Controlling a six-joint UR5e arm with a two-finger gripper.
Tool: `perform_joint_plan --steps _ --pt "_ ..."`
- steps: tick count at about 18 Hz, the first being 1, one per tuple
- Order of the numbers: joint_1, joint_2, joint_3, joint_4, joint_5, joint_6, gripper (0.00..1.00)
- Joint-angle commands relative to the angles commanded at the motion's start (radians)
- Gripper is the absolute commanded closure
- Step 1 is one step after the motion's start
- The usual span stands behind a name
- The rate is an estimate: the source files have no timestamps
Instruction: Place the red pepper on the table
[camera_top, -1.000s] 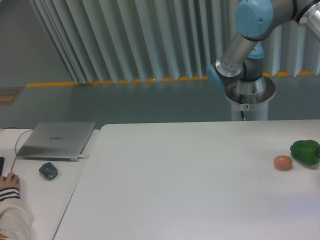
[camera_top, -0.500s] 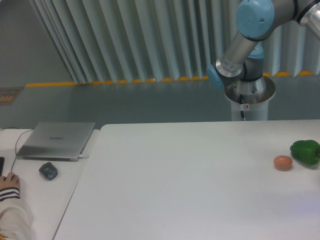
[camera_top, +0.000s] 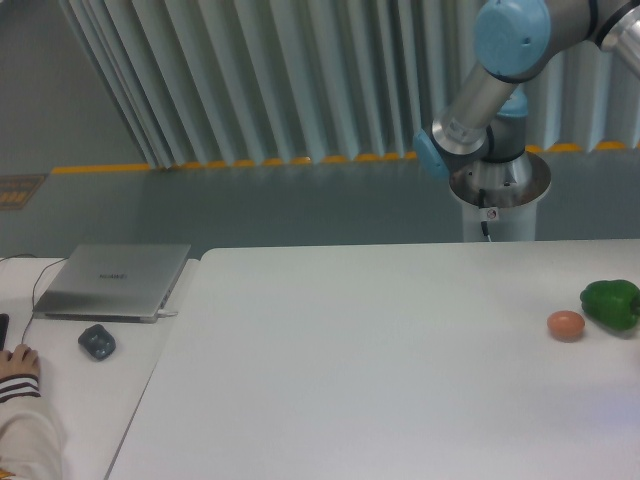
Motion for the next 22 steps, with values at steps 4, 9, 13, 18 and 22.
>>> perform_joint_plan --steps 4,9,13,18,22 --pt "-0.003 0.023 0.005 -0.024 -0.002 0.002 0.45" --pt "-0.009 0.080 0.020 -0.155 -0.044 -0.015 0.47" --pt "-0.003 0.144 0.037 -0.308 -0.249 -0.060 0.47" --pt "-0.037 0.186 0.047 -0.405 -0.321 -0.118 0.48" --pt "-0.041 0.207 0.072 -0.491 -0.393 -0.132 0.50"
